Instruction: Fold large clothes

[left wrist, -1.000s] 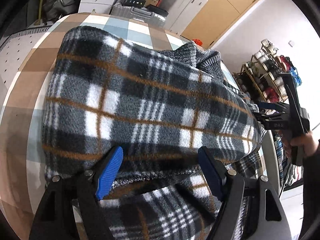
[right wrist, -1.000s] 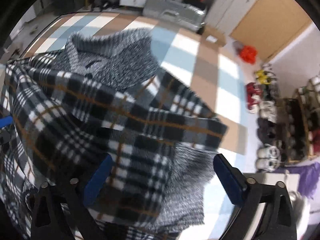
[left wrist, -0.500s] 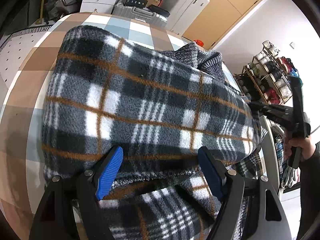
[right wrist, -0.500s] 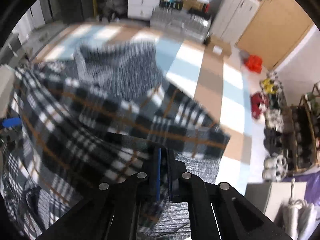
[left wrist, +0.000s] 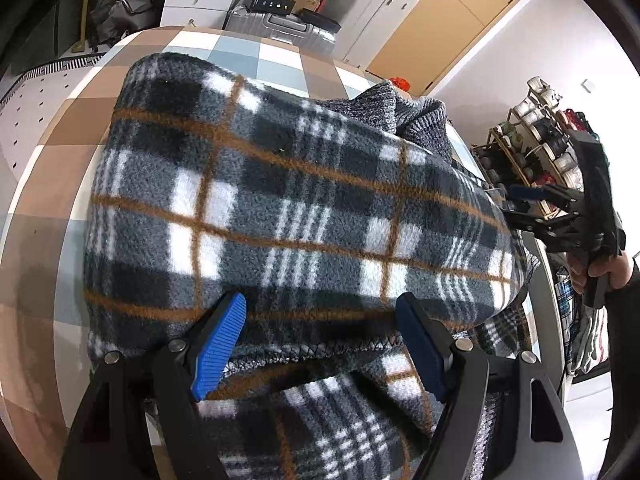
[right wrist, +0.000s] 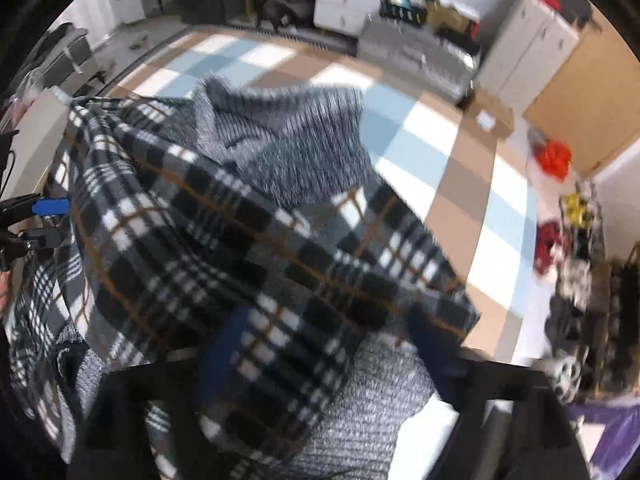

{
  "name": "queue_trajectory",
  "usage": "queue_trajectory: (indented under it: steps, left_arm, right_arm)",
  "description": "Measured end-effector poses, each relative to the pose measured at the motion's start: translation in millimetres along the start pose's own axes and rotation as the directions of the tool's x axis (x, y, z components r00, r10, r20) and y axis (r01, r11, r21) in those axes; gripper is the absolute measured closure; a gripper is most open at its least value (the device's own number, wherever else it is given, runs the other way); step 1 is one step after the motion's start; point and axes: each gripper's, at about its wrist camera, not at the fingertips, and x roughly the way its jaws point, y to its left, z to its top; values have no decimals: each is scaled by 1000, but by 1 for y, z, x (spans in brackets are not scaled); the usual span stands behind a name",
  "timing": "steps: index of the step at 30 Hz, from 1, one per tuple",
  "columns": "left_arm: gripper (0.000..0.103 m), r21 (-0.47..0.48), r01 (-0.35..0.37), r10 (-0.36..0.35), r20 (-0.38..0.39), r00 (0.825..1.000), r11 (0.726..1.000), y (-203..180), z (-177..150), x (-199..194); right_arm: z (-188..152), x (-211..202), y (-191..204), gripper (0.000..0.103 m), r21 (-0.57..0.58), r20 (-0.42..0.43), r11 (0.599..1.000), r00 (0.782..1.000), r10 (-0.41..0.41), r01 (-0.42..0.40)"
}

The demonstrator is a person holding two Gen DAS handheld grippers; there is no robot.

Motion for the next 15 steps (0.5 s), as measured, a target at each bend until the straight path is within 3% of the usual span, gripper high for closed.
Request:
queue_trajectory:
  steps: [8,11,15]
  left_arm:
    - [21,36,-33,33,6,999,999,-11,-1,7]
    - [21,39,-32,32,7,999,999,-11,-1,8]
    - [21,33,-28,28,4,1000,999,-10,1,8]
  right_arm:
    - [1,29,1,19,-49,-45,999,999,-24,22]
    - [-6,34,8,36,-85,-48,996,999,-25,21]
    - [-13,27,18,72,-84,-30,996,999,-14,11]
